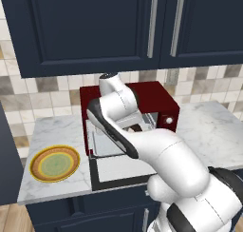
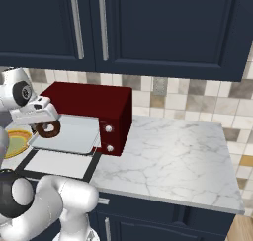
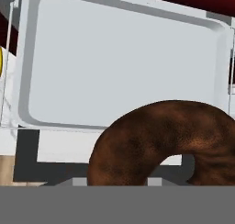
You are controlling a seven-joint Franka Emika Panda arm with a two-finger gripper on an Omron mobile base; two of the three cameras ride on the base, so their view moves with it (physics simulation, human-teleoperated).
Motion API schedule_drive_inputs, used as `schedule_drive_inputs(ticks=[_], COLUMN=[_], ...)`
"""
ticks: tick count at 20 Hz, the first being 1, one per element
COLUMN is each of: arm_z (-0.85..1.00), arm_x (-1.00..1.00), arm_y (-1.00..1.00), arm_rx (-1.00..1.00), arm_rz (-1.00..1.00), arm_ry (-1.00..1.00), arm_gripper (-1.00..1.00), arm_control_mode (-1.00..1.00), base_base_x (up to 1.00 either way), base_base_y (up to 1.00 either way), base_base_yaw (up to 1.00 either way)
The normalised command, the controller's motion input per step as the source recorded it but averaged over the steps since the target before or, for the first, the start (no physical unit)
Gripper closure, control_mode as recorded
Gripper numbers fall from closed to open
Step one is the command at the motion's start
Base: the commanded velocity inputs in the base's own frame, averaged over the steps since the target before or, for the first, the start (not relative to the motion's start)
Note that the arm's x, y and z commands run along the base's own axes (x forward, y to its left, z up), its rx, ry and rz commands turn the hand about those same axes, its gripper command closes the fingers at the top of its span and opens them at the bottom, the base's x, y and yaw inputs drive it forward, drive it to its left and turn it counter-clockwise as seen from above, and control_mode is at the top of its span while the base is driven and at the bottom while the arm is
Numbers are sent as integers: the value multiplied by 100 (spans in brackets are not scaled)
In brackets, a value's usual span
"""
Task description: Pick up the bagel from the plate, place it on the toaster oven rack, close the door, and set the timer.
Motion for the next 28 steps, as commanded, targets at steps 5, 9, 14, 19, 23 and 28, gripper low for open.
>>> schedule_drive_inputs(ticks=[5,9,14,19,23,28], arm_z=[-37,-17,-12,-25,-28,-19], arm_x=[8,28,40,29,21,1], arm_y=[-22,-15,-4,0,0,0], arm_rx=[0,0,0,0,0,0], arm_rz=[0,0,0,0,0,0], arm_ry=[-1,0,0,0,0,0], arm_gripper=[100,100,100,100,100,100], arm_control_mode=[-100,-100,-100,-100,-100,-100], base_base_x=[0,0,0,0,0,0], base_base_y=[0,0,0,0,0,0], base_base_yaw=[0,0,0,0,0,0])
